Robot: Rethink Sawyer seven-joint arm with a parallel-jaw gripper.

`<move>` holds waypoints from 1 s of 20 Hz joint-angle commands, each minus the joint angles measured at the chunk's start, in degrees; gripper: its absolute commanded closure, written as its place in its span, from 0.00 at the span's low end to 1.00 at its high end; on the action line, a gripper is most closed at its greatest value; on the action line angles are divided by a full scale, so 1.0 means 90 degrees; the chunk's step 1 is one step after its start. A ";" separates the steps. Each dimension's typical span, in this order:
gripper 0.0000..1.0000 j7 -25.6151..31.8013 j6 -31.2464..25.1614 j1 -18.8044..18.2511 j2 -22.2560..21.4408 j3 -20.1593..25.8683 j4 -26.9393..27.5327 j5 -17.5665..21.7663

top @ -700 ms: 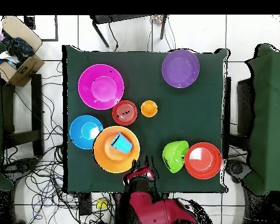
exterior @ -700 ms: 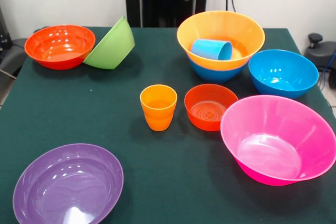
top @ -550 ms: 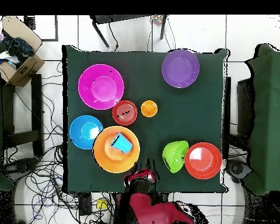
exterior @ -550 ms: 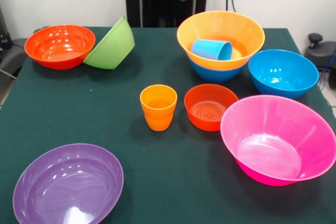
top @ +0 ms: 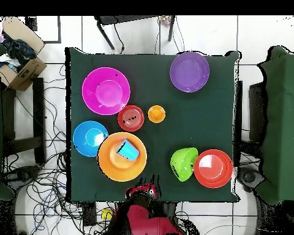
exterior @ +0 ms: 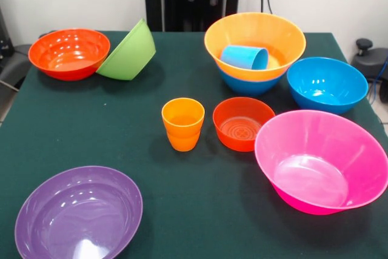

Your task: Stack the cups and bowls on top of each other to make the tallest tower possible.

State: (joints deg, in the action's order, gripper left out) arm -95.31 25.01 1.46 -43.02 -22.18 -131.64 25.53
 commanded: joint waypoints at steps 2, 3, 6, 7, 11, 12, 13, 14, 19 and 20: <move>0.00 -0.1650 -0.1011 -0.0334 -0.1026 0.1443 -0.0475 -0.0325; 0.00 -0.1668 -0.1074 -0.0325 -0.0962 0.1513 -0.0357 -0.0435; 0.00 -0.1728 -0.1318 -0.0249 -0.0685 0.1688 0.0107 -0.0822; 0.00 -0.1680 -0.1443 -0.0161 -0.0593 0.1665 0.0304 -0.0945; 0.00 -0.1451 -0.1994 -0.0033 -0.0304 0.1686 0.0955 -0.1202; 0.00 -0.1445 -0.1989 -0.0096 -0.0192 0.1782 0.1091 -0.1201; 0.00 -0.1402 -0.1992 -0.0092 -0.0099 0.1777 0.1219 -0.1205; 0.00 -0.1361 -0.2061 0.0001 0.0044 0.1688 0.1377 -0.1294; 0.00 -0.1381 -0.2567 0.0435 0.0297 0.1324 0.1836 -0.1725; 0.00 -0.1422 -0.2662 0.0467 0.0256 0.1309 0.1840 -0.1785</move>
State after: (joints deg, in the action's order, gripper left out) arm -101.33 11.36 2.67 -46.00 -13.65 -123.42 14.72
